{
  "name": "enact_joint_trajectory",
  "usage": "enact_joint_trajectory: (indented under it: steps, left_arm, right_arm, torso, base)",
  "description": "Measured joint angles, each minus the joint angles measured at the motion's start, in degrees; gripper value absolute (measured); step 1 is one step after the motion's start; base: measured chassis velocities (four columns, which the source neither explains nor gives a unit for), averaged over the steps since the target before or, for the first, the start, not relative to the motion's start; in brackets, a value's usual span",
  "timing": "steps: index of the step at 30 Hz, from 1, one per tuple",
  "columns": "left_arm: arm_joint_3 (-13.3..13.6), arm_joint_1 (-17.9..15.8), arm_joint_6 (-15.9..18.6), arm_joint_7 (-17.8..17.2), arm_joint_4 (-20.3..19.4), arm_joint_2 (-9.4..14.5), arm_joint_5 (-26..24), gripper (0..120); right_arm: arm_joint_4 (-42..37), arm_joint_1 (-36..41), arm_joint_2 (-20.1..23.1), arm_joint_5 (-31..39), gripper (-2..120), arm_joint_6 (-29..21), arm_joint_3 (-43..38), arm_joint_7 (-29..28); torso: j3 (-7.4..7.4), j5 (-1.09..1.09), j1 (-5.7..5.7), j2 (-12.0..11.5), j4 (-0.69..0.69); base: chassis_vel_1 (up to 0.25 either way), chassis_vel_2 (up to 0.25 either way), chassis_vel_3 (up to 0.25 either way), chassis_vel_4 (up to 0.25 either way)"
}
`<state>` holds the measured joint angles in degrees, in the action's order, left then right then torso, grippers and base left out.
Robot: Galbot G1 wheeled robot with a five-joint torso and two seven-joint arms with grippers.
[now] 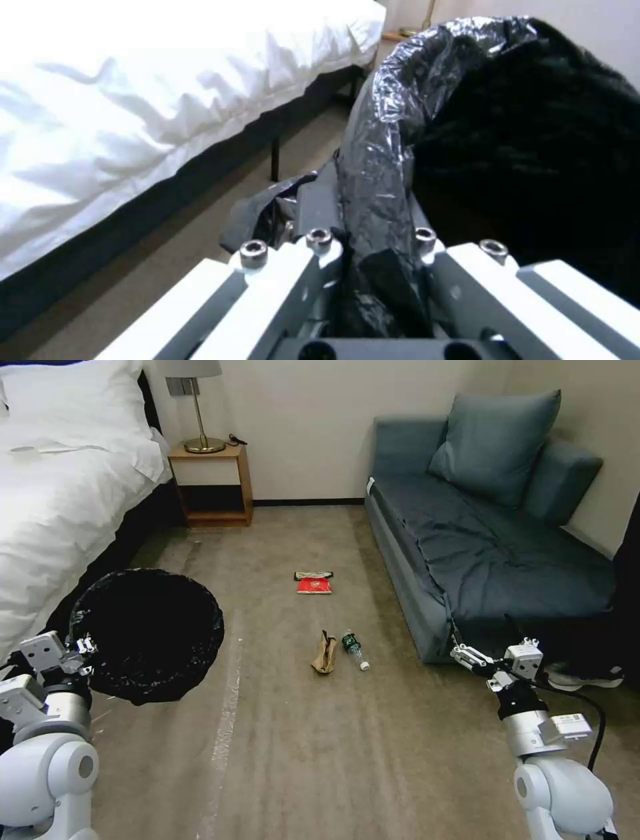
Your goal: Pick up the trash bin, then pick up the garbage on the floor and place it into the trash bin.
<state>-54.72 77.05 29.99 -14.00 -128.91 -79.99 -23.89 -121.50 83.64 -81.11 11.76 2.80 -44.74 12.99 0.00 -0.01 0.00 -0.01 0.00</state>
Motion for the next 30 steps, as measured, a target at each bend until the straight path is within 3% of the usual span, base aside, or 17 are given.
enact_joint_trajectory:
  steps: [12, 30]
  left_arm:
    - [-0.07, 0.09, -0.71, 0.49, 0.52, -0.38, 0.54, 4]
    - [0.29, -0.22, -0.98, 0.73, 0.79, -0.62, 1.15, 4]
  right_arm:
    - [-0.01, 0.05, -0.02, 1.49, 100, -0.30, -0.81, 0.42]
    - [0.55, 0.02, -0.32, 1.09, 100, 0.24, -1.07, 1.24]
  torso:
    - [-0.01, 0.00, -0.01, 0.01, 0.00]
    - [0.00, 0.01, 0.00, 0.01, 0.00]
  base:
    - [-0.017, 0.016, 0.015, -0.012]
    - [-0.109, 0.101, 0.099, -0.102]
